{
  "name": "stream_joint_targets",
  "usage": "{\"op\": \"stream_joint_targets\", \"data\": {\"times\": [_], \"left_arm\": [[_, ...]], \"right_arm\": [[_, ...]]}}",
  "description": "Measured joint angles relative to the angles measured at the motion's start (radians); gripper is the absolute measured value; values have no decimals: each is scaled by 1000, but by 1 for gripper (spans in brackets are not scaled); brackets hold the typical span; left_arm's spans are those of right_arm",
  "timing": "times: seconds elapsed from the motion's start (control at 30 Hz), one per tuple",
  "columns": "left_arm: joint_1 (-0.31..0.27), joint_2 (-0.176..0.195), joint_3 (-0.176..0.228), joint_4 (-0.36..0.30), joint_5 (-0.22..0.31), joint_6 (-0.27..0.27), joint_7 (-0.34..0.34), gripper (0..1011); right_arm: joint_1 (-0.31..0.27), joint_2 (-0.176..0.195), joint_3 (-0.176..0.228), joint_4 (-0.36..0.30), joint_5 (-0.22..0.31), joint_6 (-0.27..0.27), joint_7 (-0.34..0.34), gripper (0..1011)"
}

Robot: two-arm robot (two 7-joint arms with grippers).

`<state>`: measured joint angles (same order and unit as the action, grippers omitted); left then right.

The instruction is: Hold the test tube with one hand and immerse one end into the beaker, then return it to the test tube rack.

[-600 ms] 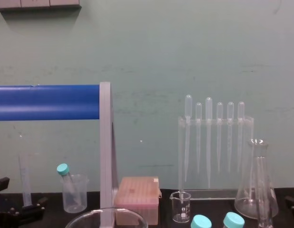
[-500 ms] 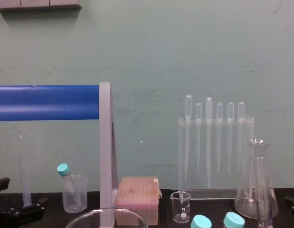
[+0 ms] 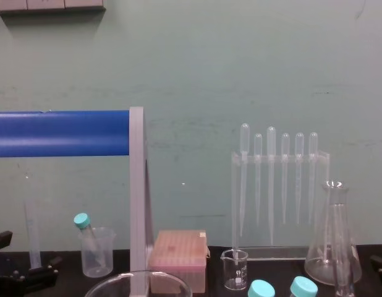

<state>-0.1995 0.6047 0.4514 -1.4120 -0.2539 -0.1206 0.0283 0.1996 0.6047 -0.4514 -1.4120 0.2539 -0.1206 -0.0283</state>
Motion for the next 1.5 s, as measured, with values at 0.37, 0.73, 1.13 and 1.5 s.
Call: {"op": "stream_joint_targets", "data": {"times": [0.37, 0.73, 1.13, 1.5], "left_arm": [[0, 0, 0, 0, 0, 0, 0, 1000], [0, 0, 0, 0, 0, 0, 0, 1000], [0, 0, 0, 0, 0, 0, 0, 1000], [0, 0, 0, 0, 0, 0, 0, 1000]], "right_arm": [[0, 0, 0, 0, 0, 0, 0, 1004], [0, 0, 0, 0, 0, 0, 0, 1004], [0, 0, 0, 0, 0, 0, 0, 1004], [0, 0, 0, 0, 0, 0, 0, 1004]]}}
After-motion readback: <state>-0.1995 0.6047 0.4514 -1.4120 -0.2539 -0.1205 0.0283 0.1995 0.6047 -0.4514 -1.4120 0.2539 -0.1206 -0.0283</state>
